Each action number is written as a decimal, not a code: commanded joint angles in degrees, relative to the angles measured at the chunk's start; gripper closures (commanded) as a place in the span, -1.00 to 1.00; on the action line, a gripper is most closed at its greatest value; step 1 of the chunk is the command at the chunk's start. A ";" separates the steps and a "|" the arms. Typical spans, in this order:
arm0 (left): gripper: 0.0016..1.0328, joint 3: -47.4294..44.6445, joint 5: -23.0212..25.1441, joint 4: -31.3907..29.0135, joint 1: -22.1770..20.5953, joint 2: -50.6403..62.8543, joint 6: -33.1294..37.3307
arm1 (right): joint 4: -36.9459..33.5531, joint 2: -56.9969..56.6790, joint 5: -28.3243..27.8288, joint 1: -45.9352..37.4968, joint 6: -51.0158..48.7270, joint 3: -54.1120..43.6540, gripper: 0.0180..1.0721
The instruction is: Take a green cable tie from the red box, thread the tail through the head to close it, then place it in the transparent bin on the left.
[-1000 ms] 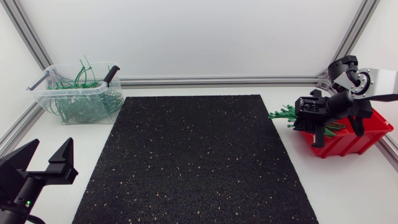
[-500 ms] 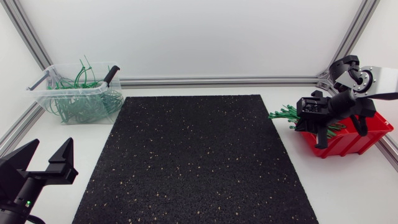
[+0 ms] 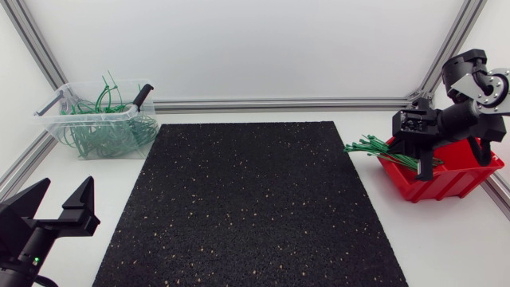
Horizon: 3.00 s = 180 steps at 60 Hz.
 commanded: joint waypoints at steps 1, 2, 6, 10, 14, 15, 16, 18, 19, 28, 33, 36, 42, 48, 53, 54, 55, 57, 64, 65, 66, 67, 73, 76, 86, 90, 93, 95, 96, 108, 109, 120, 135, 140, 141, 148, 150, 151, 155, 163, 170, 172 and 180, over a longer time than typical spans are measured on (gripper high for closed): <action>-0.92 -2.22 -0.32 -1.26 0.40 -0.58 -0.25 | -0.99 -4.20 0.15 0.07 -1.54 -1.10 0.89; -0.92 -2.22 -0.32 -1.26 0.49 -0.58 -0.25 | -1.08 -4.81 0.15 0.07 -1.45 -1.01 0.89; -0.92 -2.22 -0.32 -1.17 0.75 -0.58 -0.25 | -2.66 -7.27 -0.02 0.51 -0.48 -0.39 0.89; -0.92 -2.22 -0.32 -1.09 1.19 -0.67 -0.25 | -4.59 -8.94 -0.64 1.13 1.37 1.10 0.89; -0.92 -2.31 -0.32 -0.82 1.10 -0.76 -0.34 | -6.61 -11.23 -2.75 1.83 3.74 2.86 0.89; -0.92 -2.31 -0.32 -0.73 1.10 -0.76 -0.34 | -6.96 -11.84 -3.27 2.01 4.35 3.21 0.89; -0.92 -2.31 -0.32 -0.47 1.01 -0.76 -0.25 | -7.75 -12.63 -3.63 2.27 5.06 3.65 0.89; -0.92 -2.39 -0.32 -0.03 1.01 -0.76 -0.25 | -8.81 -13.51 -3.89 2.80 5.67 4.27 0.89; -0.92 -2.39 -0.32 -0.03 0.93 -0.76 -0.25 | -9.69 -14.04 -4.24 3.15 6.20 4.71 0.89; -0.92 -0.90 -0.32 -0.91 0.57 -0.76 -0.52 | -13.56 -19.05 -4.59 7.28 11.47 6.64 0.89; -0.89 0.95 -0.32 -1.88 -0.30 -0.67 -1.13 | -15.49 -21.34 -4.59 10.79 16.04 9.19 0.89; -0.89 1.91 -0.32 -2.32 -0.92 -0.58 -1.66 | -18.04 -22.13 -4.59 12.99 19.12 11.47 0.89; -0.89 5.08 -0.32 -3.81 -1.62 1.97 -3.33 | -19.97 -23.71 -4.59 17.56 27.03 15.16 0.89; -0.90 9.03 -0.32 -5.57 -2.24 7.24 -5.09 | -22.17 -24.06 -4.15 22.13 34.50 17.80 0.89; -0.90 12.46 -0.15 -7.50 -2.50 11.02 -6.76 | -23.31 -24.15 -1.96 27.05 39.77 18.24 0.89; -0.90 13.16 0.03 -8.12 -2.59 11.55 -7.20 | -23.22 -24.15 -0.99 28.72 41.53 18.33 0.89; -0.90 13.87 0.47 -8.73 -2.68 12.07 -7.46 | -23.14 -24.15 -0.46 30.04 42.85 18.33 0.89; -0.90 14.92 1.52 -9.79 -2.77 12.69 -8.16 | -23.22 -24.15 -0.02 31.62 45.49 18.68 0.89; -0.90 18.70 4.16 -12.78 -3.03 14.36 -10.27 | -22.96 -23.53 0.68 35.05 55.07 19.91 0.89; -0.90 19.14 4.34 -12.95 -3.12 14.89 -10.45 | -22.96 -23.53 1.21 35.76 56.38 20.00 0.89; -0.90 19.49 4.60 -12.95 -3.21 15.41 -10.54 | -22.78 -23.36 2.00 36.63 57.97 20.17 0.89; -0.90 19.76 4.69 -13.04 -3.29 15.94 -10.62 | -22.52 -23.27 2.70 37.60 59.81 20.26 0.89; -0.90 21.25 4.86 -13.39 -5.40 18.93 -11.50 | -21.82 -22.74 8.50 43.49 64.56 19.12 0.89; -0.90 21.86 4.86 -13.39 -6.98 20.25 -12.12 | -21.38 -22.57 9.82 45.78 66.49 17.98 0.89; -0.91 25.38 4.86 -13.30 -13.66 26.40 -13.44 | -18.74 -20.98 13.60 51.22 75.28 14.55 0.89; -0.91 26.61 4.78 -12.42 -15.16 28.95 -13.52 | -17.69 -20.11 13.95 52.89 78.01 14.11 0.89; -0.91 27.75 4.78 -12.34 -16.30 30.62 -13.52 | -16.90 -19.40 14.57 53.77 80.03 14.02 0.89; -0.91 28.54 4.78 -12.34 -17.00 31.59 -13.61 | -16.54 -18.96 14.57 54.30 80.82 14.02 0.89; -0.91 28.81 4.78 -12.34 -17.44 32.11 -13.61 | -16.19 -18.79 14.83 54.65 81.26 14.02 0.89; -0.89 32.85 4.86 -12.69 -22.54 37.03 -13.61 | -13.56 -16.50 15.62 57.55 88.90 13.23 0.89; -0.89 33.11 4.95 -12.69 -22.98 37.65 -13.61 | -12.94 -16.50 15.71 57.55 89.70 12.97 0.89; -0.90 35.05 6.36 -11.28 -26.76 42.31 -13.44 | -9.16 -14.92 15.62 57.99 95.41 11.74 0.89; -0.89 38.83 11.89 -10.67 -30.19 47.84 -13.44 | -6.70 -10.96 15.62 57.29 100.68 13.67 0.89; -0.88 40.50 16.20 -11.11 -30.10 49.16 -14.05 | -5.47 -9.91 15.18 57.11 101.38 13.93 0.89; -0.88 40.76 17.43 -11.11 -30.10 49.43 -14.32 | -5.21 -9.73 15.18 57.11 101.47 13.93 0.89; -0.88 42.43 22.62 -11.19 -30.10 51.45 -16.51 | -3.80 -8.42 14.74 56.67 103.32 14.29 0.89; -0.88 43.13 24.37 -11.19 -30.10 52.59 -17.66 | -3.45 -8.15 14.57 56.41 103.76 14.37 0.89; -0.88 43.49 24.99 -11.11 -30.10 53.03 -17.92 | -3.45 -7.98 14.39 56.23 104.37 14.46 0.89; -0.88 43.75 25.25 -10.05 -30.80 54.26 -18.45 | -3.18 -7.45 14.13 55.71 106.57 14.72 0.89; -0.90 43.05 25.34 -6.89 -32.82 56.19 -18.89 | -1.43 -7.45 14.13 55.27 109.56 14.64 0.89; -0.90 41.55 25.34 -2.93 -34.76 56.63 -19.76 | -0.37 -7.45 14.13 55.18 110.79 14.72 0.89; -0.90 41.55 25.34 -2.67 -35.20 56.90 -19.76 | -0.20 -7.45 14.13 55.18 111.32 14.81 0.89; -0.80 41.64 26.48 -0.21 -35.64 58.92 -20.64 | 0.68 -7.01 14.13 55.27 111.93 14.90 0.89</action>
